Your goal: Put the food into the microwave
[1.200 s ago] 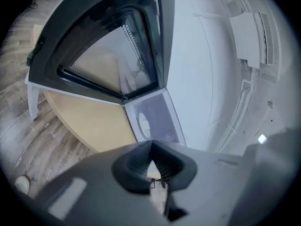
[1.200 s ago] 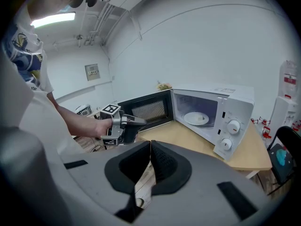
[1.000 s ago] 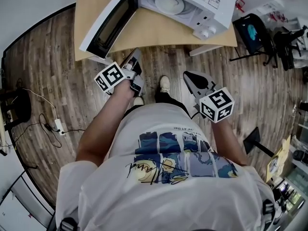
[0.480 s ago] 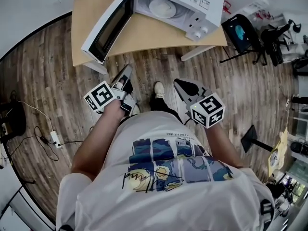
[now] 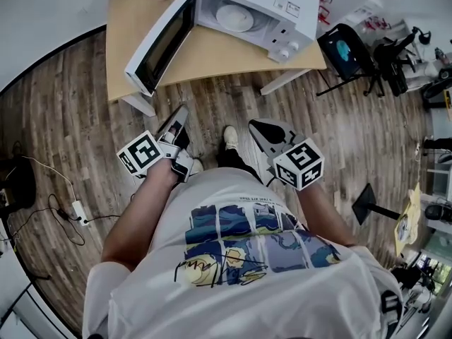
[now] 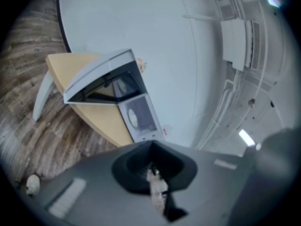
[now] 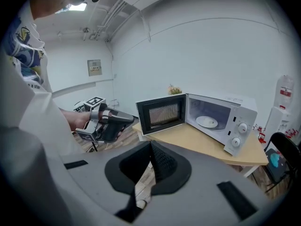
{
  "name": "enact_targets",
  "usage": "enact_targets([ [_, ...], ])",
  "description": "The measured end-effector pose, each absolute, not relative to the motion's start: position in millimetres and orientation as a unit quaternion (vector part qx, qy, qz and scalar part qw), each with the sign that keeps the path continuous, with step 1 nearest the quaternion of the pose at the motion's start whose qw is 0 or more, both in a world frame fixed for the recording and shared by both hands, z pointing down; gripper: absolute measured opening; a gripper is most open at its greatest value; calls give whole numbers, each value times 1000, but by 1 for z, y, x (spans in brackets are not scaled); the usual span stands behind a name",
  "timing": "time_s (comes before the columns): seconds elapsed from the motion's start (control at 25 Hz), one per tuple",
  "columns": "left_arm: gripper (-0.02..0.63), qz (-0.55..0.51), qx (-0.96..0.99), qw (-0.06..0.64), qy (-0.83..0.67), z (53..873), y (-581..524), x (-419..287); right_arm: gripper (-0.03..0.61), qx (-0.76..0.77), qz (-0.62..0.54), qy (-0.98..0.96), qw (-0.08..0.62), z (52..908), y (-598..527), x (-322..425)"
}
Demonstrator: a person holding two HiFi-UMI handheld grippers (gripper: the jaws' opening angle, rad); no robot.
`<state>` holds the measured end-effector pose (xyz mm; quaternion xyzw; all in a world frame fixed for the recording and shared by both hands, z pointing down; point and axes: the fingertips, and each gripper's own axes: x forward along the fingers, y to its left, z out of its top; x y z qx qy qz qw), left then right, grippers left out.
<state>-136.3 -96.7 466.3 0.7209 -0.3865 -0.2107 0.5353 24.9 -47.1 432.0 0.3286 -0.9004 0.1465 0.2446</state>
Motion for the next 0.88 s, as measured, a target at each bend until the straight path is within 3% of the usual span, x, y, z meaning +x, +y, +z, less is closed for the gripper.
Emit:
enact_targets([
  [0.88, 6, -235, 718, 525, -392, 458, -62, -172, 6, 322, 128, -902, 259, 435, -25, -1],
])
